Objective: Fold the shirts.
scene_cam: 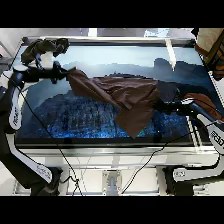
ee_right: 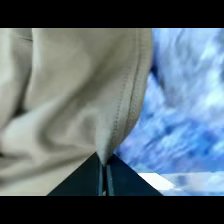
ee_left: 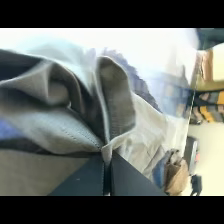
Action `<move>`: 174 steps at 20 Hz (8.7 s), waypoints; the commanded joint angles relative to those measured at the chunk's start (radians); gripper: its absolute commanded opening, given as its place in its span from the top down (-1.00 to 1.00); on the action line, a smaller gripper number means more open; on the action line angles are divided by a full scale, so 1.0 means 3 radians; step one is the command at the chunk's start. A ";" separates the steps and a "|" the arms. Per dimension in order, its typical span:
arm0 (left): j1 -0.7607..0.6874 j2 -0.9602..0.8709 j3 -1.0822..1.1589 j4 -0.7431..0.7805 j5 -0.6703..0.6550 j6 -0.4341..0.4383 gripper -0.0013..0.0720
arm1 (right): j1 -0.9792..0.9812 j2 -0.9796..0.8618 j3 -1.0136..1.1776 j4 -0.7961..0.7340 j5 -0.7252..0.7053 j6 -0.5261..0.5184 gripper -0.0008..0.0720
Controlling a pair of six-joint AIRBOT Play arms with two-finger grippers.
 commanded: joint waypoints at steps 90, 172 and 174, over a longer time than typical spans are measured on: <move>-0.0322 0.2078 -0.1253 0.1635 -0.1397 0.0552 -0.28 | 0.0281 0.1728 0.0256 -0.1287 0.2141 0.0081 -0.30; -0.0314 0.1780 -0.0234 0.1806 0.0870 0.0072 0.93 | -0.0371 0.0652 0.1818 0.0874 0.0460 -0.1105 0.91; -0.0314 0.1781 0.0051 0.1834 0.0692 0.0078 0.93 | -0.0464 0.0665 0.2187 0.0643 0.0734 -0.0924 0.91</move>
